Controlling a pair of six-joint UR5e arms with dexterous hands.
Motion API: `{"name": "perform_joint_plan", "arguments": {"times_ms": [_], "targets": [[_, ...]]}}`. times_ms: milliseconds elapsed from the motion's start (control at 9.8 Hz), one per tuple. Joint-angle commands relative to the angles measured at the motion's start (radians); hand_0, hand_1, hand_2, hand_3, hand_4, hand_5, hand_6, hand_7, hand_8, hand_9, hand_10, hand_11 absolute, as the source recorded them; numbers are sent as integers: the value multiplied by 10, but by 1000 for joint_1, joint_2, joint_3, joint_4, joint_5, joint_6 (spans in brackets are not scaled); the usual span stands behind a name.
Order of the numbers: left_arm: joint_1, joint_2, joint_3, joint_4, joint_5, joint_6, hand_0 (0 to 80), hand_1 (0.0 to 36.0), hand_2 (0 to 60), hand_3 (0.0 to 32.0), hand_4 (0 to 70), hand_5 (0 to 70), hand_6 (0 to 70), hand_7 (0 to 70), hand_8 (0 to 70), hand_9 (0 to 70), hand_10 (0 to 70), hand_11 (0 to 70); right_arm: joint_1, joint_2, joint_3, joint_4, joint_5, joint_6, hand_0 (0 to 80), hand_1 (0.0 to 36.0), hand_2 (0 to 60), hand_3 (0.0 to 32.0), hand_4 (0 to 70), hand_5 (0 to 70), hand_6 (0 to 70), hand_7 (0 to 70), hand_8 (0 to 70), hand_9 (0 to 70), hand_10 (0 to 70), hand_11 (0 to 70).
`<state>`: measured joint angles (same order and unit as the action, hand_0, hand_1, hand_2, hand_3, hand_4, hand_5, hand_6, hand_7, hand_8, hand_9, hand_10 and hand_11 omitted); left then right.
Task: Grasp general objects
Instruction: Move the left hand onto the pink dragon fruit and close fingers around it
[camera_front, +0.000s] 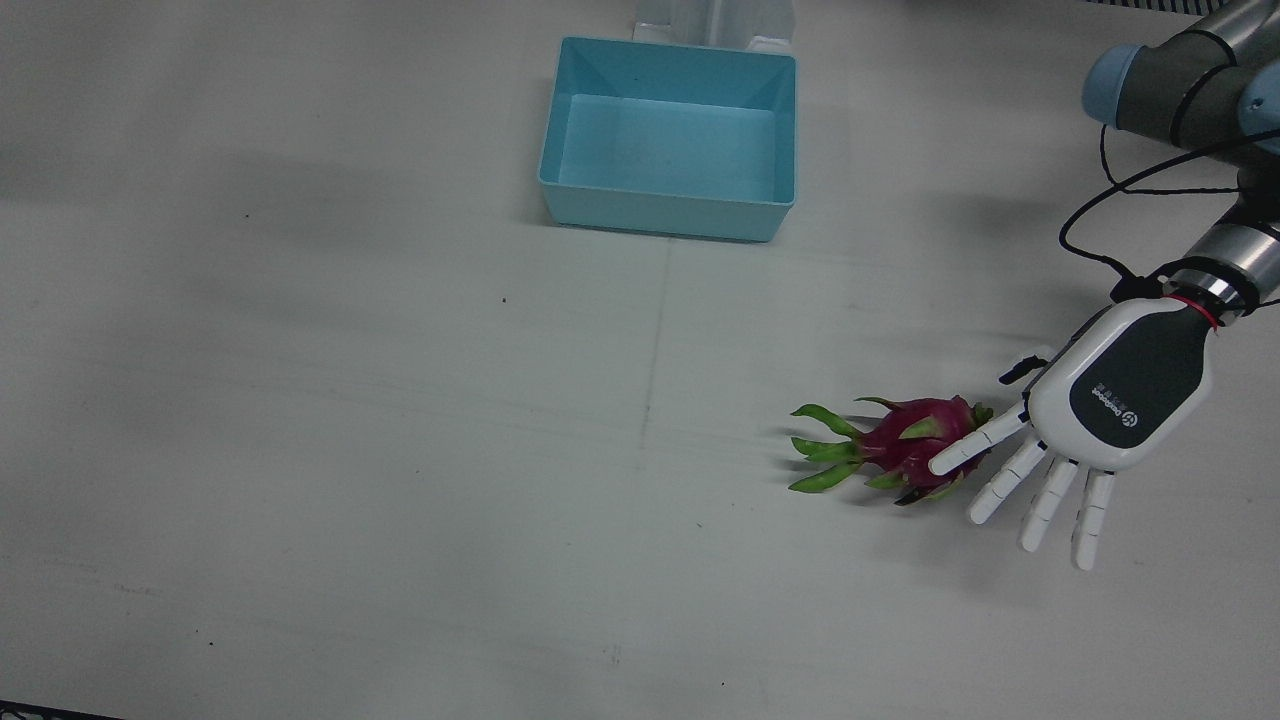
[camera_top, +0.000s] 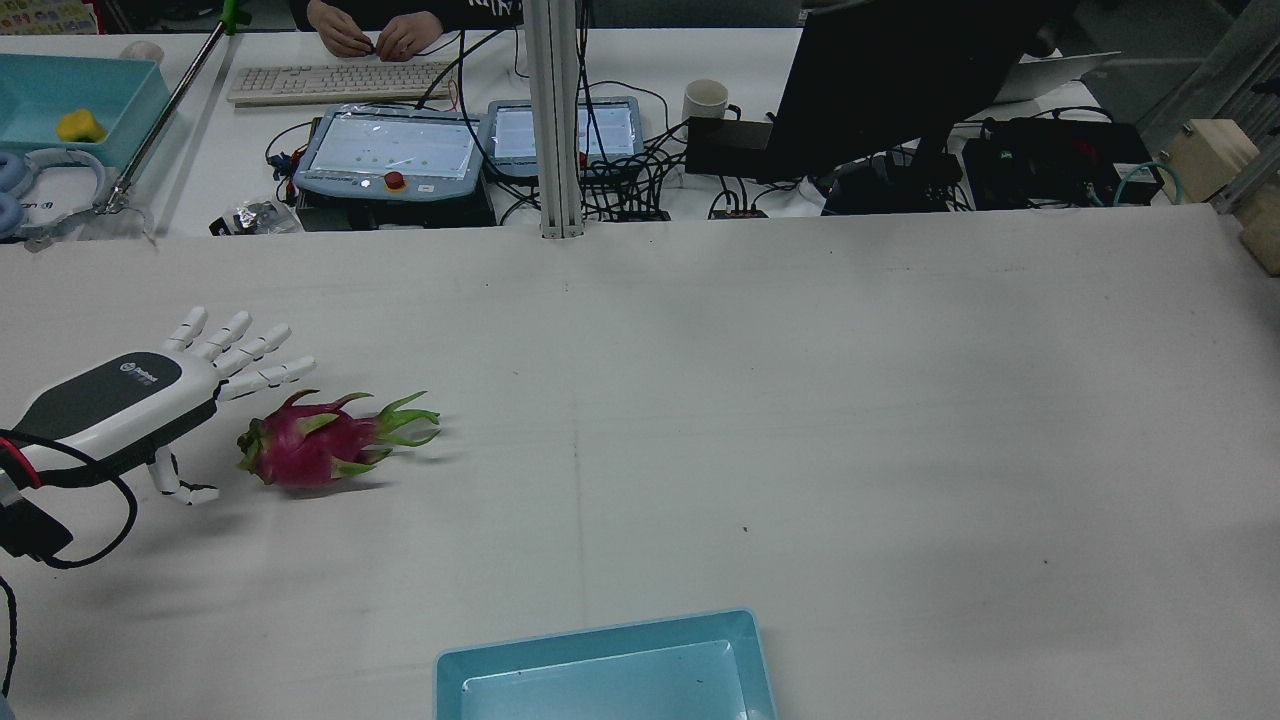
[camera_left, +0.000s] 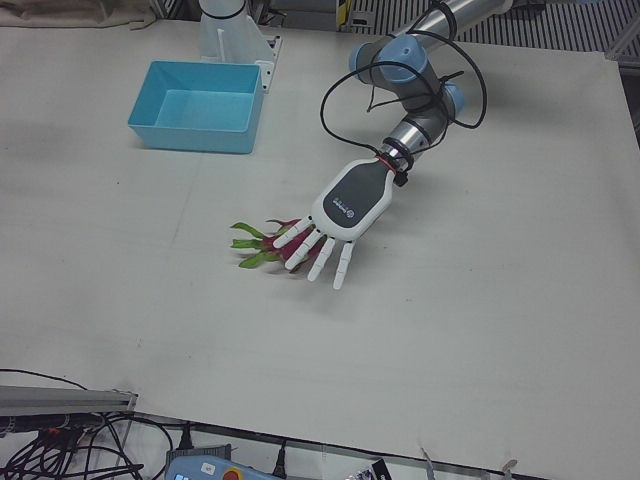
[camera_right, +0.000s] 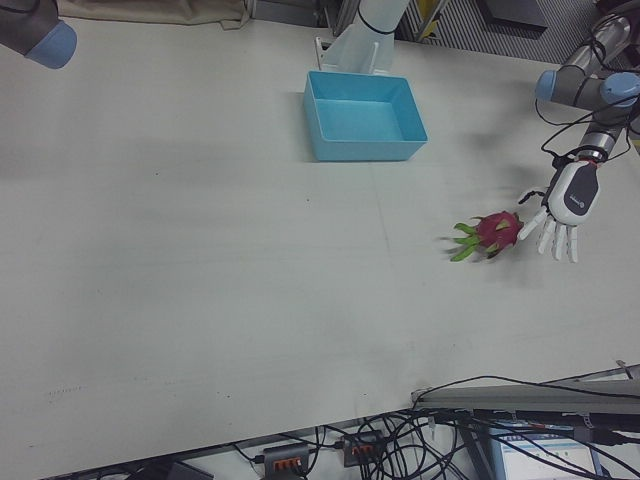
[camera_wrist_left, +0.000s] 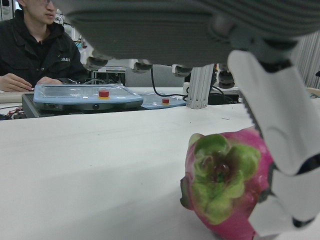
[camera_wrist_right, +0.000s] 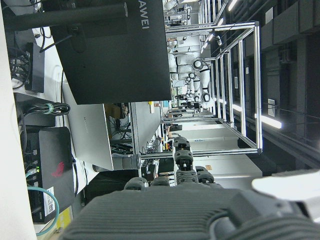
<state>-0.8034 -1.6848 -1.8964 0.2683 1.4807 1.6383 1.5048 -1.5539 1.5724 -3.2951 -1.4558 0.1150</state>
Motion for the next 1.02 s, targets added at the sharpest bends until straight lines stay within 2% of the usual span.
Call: {"name": "perform_joint_plan", "arguments": {"times_ms": [0, 204, 306, 408, 510, 816, 918], "targets": [[21, -1, 10, 22, -36, 43, 696, 360, 388, 296, 0, 0, 0, 0, 0, 0, 0, 0, 0, 0, 0, 0, 0, 0, 0, 0, 0, 0, 0, 0, 0, 0, 0, 0, 0, 0], [93, -3, 10, 25, -92, 43, 720, 360, 407, 308, 0, 0, 0, 0, 0, 0, 0, 0, 0, 0, -2, 0, 0, 0, 0, 0, 0, 0, 0, 0, 0, 0, 0, 0, 0, 0], [133, -22, 13, 41, -130, 41, 704, 360, 415, 316, 0, 0, 0, 0, 0, 0, 0, 0, 0, 0, -2, -1, 0, 0, 0, 0, 0, 0, 0, 0, 0, 0, 0, 0, 0, 0], [145, -44, 22, 46, -137, 41, 685, 360, 415, 312, 0, 0, 0, 0, 0, 0, 0, 0, 0, 0, -2, -1, 0, 0, 0, 0, 0, 0, 0, 0, 0, 0, 0, 0, 0, 0], [145, -64, 40, 49, -137, 41, 652, 360, 406, 294, 0, 0, 0, 0, 0, 0, 0, 0, 0, 0, 0, 0, 0, 0, 0, 0, 0, 0, 0, 0, 0, 0, 0, 0, 0, 0], [145, -90, 62, 57, -138, 41, 623, 360, 403, 234, 0, 0, 0, 8, 0, 0, 0, 0, 0, 0, -2, -1, 0, 0, 0, 0, 0, 0, 0, 0, 0, 0, 0, 0, 0, 0], [147, -90, 62, 57, -138, 41, 610, 360, 403, 170, 0, 0, 0, 44, 0, 0, 0, 0, 0, 0, 0, -1, 0, 0, 0, 0, 0, 0, 0, 0, 0, 0, 0, 0, 0, 0]]}}
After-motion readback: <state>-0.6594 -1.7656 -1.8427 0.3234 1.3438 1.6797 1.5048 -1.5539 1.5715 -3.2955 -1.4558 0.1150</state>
